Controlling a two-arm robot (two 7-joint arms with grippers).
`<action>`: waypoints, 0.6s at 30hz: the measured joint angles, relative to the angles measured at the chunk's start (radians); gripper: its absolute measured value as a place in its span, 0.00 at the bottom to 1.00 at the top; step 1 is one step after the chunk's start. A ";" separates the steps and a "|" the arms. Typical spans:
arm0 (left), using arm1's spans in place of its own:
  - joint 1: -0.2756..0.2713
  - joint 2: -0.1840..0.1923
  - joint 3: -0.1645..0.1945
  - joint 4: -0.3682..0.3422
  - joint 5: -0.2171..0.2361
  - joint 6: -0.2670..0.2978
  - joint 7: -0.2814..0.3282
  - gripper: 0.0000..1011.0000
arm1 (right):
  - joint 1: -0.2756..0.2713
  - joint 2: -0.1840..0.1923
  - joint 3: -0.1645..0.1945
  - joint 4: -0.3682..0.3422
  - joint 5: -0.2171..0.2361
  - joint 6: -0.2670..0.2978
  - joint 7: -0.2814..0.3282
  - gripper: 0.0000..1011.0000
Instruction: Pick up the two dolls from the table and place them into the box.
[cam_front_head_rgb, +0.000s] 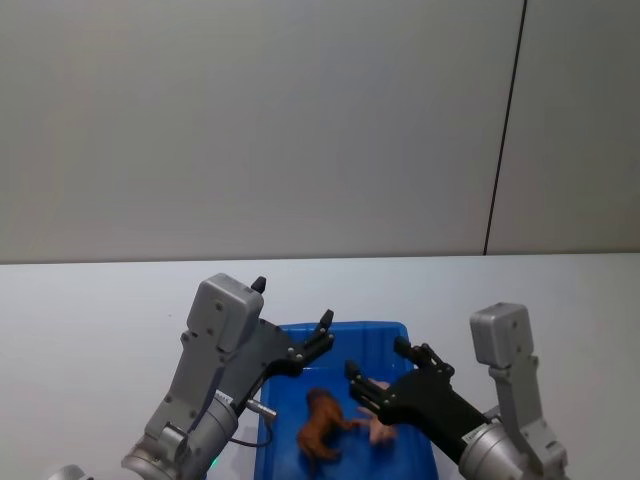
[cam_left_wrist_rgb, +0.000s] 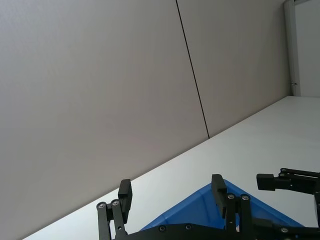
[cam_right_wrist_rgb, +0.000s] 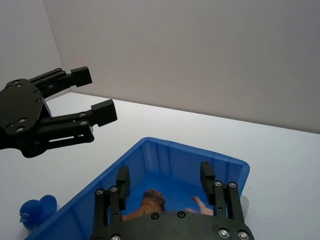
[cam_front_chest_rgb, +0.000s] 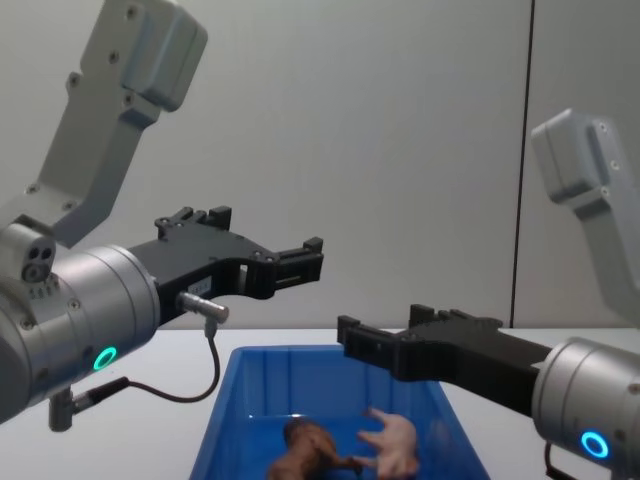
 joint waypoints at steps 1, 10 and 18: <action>0.000 0.000 0.000 0.000 0.000 0.000 0.000 0.99 | 0.001 0.000 0.000 0.001 0.000 0.000 -0.002 0.86; 0.000 0.000 0.000 0.000 0.000 0.000 0.000 0.99 | -0.018 0.006 0.002 -0.024 -0.004 -0.001 -0.072 0.99; 0.000 0.000 0.000 0.000 0.000 0.000 0.000 0.99 | -0.072 0.030 0.012 -0.090 -0.009 -0.001 -0.172 0.99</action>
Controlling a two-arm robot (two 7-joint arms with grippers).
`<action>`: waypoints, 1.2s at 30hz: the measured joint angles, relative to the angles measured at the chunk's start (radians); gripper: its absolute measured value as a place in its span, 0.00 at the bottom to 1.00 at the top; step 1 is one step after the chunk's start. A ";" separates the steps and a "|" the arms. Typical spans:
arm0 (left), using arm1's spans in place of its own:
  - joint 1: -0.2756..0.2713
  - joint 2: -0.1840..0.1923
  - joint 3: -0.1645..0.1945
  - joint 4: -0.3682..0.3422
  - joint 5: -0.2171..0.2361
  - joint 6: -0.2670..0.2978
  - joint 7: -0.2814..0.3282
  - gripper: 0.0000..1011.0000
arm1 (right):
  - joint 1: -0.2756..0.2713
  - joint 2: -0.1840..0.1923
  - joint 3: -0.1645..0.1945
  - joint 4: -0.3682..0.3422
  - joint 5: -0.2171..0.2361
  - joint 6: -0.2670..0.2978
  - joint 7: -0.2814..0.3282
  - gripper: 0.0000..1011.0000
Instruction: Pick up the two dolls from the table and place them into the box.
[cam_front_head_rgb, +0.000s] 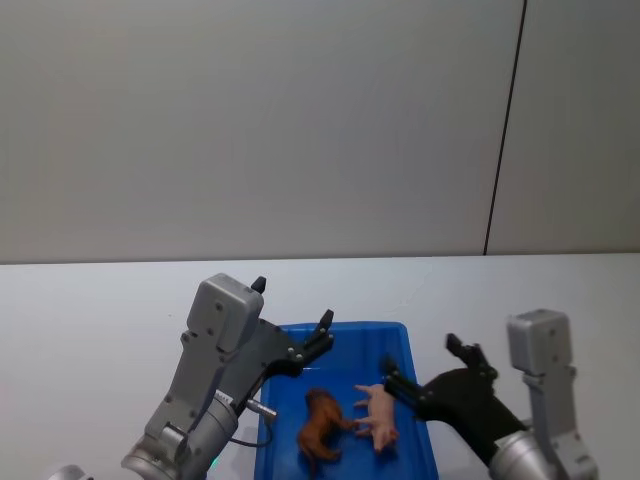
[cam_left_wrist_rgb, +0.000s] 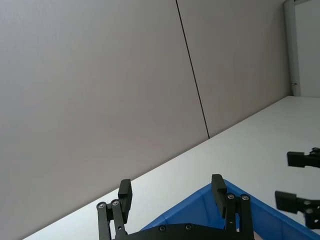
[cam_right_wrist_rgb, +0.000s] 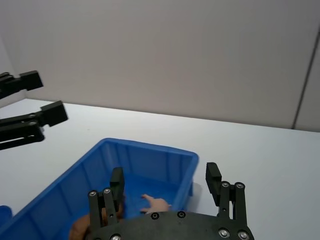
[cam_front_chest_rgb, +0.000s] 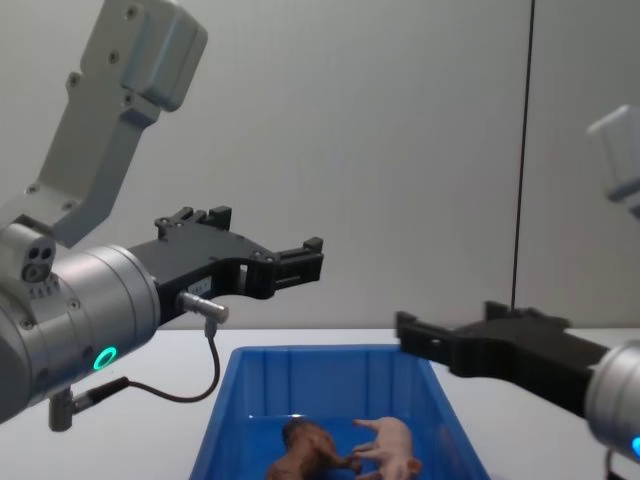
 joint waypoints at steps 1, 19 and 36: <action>0.000 0.000 0.000 0.000 0.000 0.000 0.000 0.99 | 0.000 0.000 0.000 0.000 0.000 0.000 0.000 0.99; 0.002 0.001 -0.001 -0.003 0.000 0.005 0.000 0.99 | -0.114 0.060 0.027 -0.122 0.009 -0.001 -0.171 0.99; 0.049 0.039 -0.021 -0.073 -0.045 0.089 0.054 0.99 | -0.142 0.075 0.034 -0.152 0.012 -0.001 -0.211 0.99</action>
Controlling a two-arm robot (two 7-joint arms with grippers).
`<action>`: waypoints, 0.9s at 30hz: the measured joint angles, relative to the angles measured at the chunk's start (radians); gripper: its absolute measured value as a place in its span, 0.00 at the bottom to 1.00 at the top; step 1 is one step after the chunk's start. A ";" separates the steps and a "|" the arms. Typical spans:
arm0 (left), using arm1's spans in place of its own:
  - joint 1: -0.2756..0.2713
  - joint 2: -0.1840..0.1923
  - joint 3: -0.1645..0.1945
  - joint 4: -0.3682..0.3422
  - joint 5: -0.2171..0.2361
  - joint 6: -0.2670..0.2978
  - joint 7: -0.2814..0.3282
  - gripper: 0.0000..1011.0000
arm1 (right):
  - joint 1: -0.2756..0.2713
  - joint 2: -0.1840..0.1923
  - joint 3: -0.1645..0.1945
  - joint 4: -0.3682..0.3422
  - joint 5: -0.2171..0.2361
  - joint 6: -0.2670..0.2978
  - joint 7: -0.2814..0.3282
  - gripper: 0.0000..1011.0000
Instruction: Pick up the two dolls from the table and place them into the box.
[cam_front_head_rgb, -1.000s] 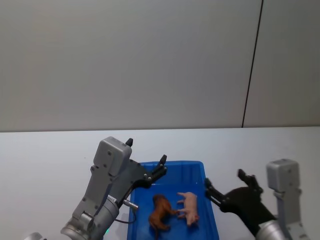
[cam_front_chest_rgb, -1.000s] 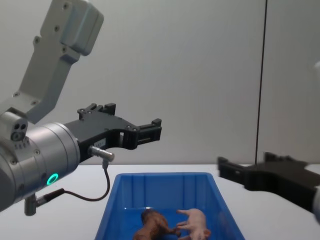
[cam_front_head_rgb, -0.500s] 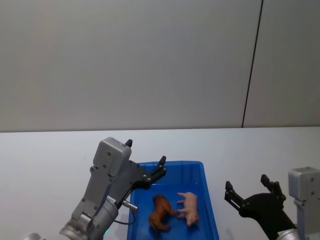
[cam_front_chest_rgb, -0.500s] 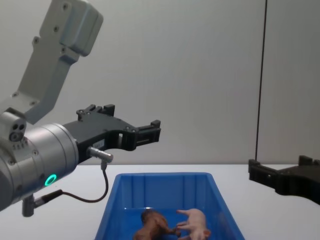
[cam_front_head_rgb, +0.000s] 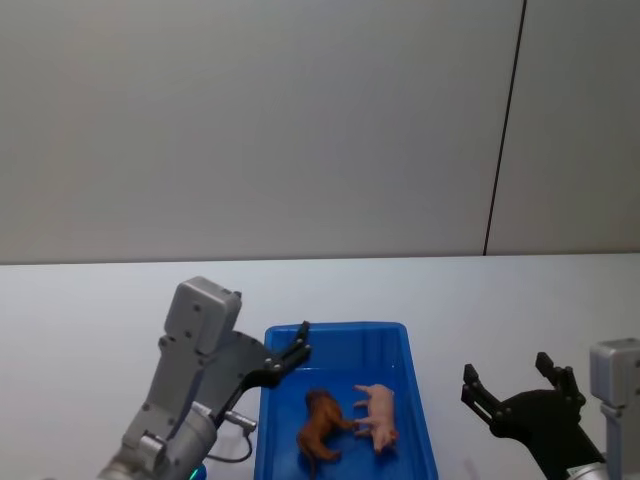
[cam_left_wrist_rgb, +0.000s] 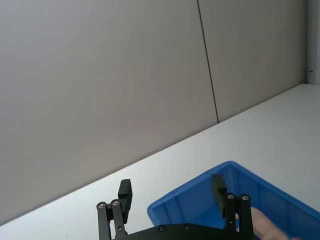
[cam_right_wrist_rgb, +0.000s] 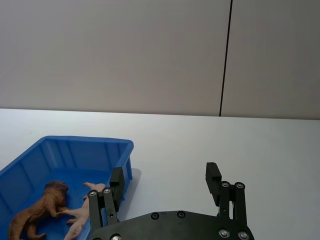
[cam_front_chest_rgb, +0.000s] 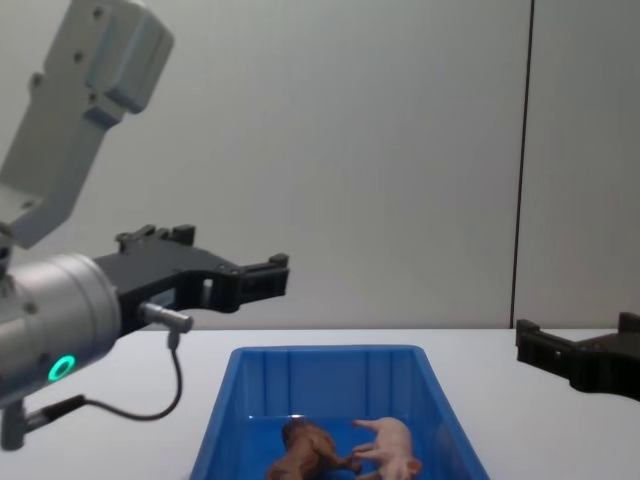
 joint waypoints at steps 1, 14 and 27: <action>0.003 0.003 -0.001 -0.004 -0.004 0.005 0.004 0.99 | -0.001 0.001 0.000 -0.001 0.000 0.000 -0.002 0.99; 0.087 0.065 -0.033 -0.076 -0.117 0.078 0.092 0.99 | -0.007 0.003 0.002 -0.007 0.001 0.000 -0.010 0.99; 0.164 0.116 -0.059 -0.117 -0.217 0.123 0.146 0.99 | -0.009 0.005 0.002 -0.009 0.001 0.000 -0.012 0.99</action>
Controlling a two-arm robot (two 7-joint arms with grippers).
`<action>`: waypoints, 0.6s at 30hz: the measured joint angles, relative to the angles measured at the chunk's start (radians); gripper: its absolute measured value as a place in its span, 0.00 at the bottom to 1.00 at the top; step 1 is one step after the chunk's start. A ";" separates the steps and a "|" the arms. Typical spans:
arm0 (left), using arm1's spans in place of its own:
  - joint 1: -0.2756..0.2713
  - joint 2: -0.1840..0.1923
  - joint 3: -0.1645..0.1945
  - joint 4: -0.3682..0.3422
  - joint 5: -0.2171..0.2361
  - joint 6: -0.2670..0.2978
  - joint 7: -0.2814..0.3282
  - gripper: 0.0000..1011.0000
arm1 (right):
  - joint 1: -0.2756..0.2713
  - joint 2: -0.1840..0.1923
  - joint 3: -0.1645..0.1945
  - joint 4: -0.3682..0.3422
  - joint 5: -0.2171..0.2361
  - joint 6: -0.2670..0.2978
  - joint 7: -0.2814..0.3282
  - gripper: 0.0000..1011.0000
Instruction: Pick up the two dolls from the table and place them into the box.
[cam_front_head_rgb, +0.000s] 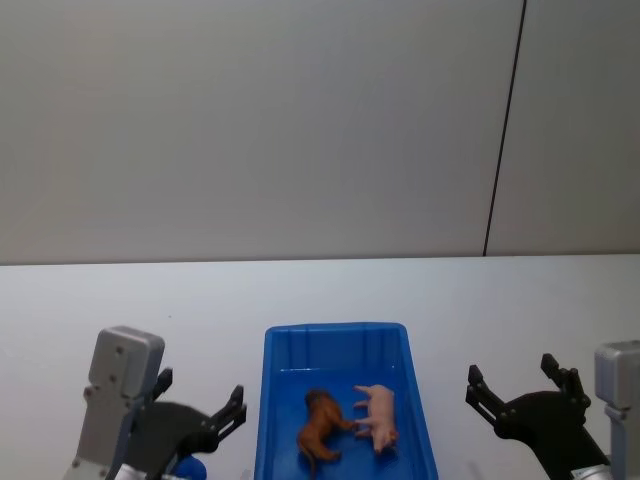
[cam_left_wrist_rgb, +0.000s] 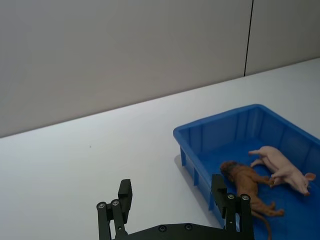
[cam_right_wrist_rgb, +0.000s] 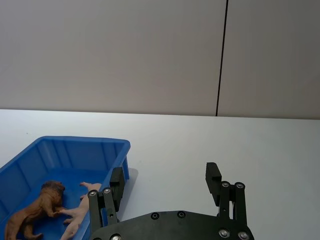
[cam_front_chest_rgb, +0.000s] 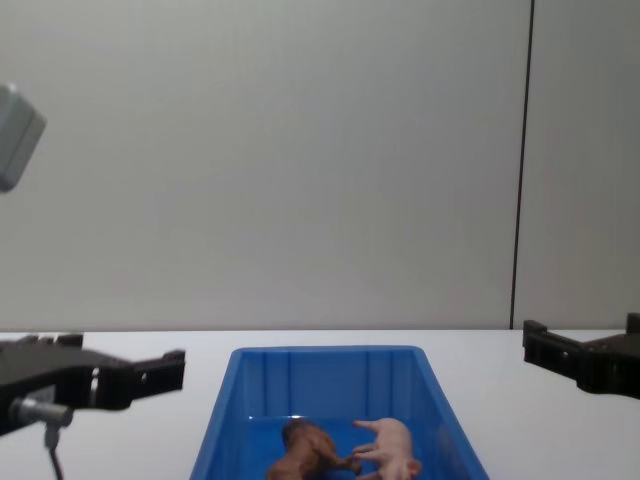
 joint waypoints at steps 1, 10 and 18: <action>0.005 0.003 -0.001 -0.001 -0.005 0.003 0.002 0.99 | 0.000 0.000 0.000 0.000 0.000 0.000 0.000 0.99; 0.039 0.020 -0.010 -0.004 -0.045 0.031 0.017 0.99 | -0.001 0.001 0.000 -0.001 0.000 0.000 -0.001 0.99; 0.058 0.028 -0.015 0.014 -0.064 0.050 0.017 0.99 | -0.001 0.001 0.000 -0.001 0.000 0.000 -0.001 0.99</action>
